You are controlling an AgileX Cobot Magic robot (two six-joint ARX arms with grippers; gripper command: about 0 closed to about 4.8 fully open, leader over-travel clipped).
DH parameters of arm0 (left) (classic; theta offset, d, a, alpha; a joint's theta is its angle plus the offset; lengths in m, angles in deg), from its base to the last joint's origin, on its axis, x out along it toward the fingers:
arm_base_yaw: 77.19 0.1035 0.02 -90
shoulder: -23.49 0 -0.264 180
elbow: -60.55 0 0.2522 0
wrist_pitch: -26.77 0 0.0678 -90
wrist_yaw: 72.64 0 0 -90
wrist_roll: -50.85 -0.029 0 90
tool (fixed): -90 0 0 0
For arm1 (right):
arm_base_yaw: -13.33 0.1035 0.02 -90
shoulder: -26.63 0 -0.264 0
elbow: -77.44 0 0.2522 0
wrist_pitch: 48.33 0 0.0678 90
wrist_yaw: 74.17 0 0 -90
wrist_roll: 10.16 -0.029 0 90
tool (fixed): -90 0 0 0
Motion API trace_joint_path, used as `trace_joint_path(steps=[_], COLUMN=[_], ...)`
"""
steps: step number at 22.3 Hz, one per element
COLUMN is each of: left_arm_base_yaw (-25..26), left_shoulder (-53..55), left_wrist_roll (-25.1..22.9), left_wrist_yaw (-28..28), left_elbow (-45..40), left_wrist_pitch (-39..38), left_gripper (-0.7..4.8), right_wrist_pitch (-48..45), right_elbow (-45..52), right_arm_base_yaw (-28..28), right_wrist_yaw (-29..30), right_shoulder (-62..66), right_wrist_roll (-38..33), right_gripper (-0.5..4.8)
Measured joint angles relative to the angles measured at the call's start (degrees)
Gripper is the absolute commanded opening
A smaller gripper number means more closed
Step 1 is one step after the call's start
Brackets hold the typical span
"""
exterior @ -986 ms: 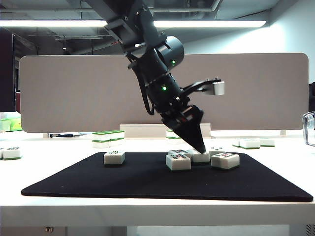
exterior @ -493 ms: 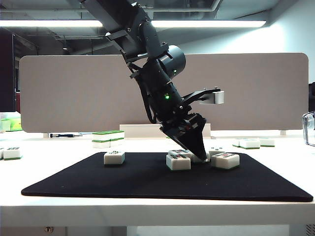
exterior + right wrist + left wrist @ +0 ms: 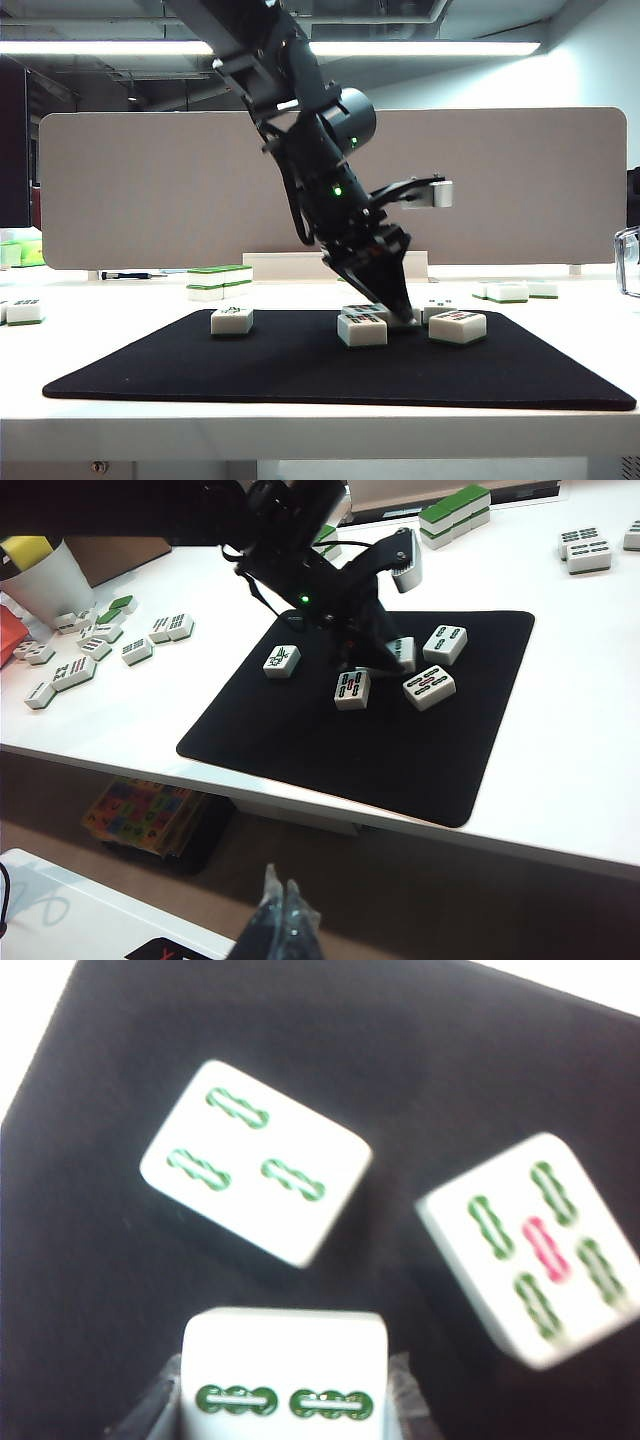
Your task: Align six mahjong tiles in a row on the table.
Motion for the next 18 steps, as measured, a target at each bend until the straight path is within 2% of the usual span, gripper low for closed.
trace_joint_path(steps=[9,11,15,17,18], left_arm_base_yaw=[1.9,2.8,4.7,5.8,6.0], left_shoulder=[-8.7,-9.2,-8.8,-7.7,-7.4], left_wrist_roll=[-0.1,-0.6,-5.7,-12.0,-13.3], left_wrist_yaw=[0.0,0.0,0.0,0.2,0.2], left_elbow=[0.2,0.2,0.1,-0.1,-0.1], left_wrist_pitch=[-5.6,-7.8,-16.8,-21.6,-21.8], left_gripper=[1.68,1.98,1.97,1.97,1.97], right_wrist_pitch=[0.0,0.0,0.0,0.0,0.0], right_elbow=[0.0,0.0,0.0,0.0,0.0], right_arm_base_yaw=[0.0,0.0,0.0,0.0,0.0], right_wrist_yaw=[0.0,0.0,0.0,0.0,-0.1], right_shoulder=[0.0,0.0,0.0,0.0,0.0], right_wrist_roll=[0.0,0.0,0.0,0.0,0.0], right_gripper=[-0.01,-0.01,-0.01,-0.01,-0.01])
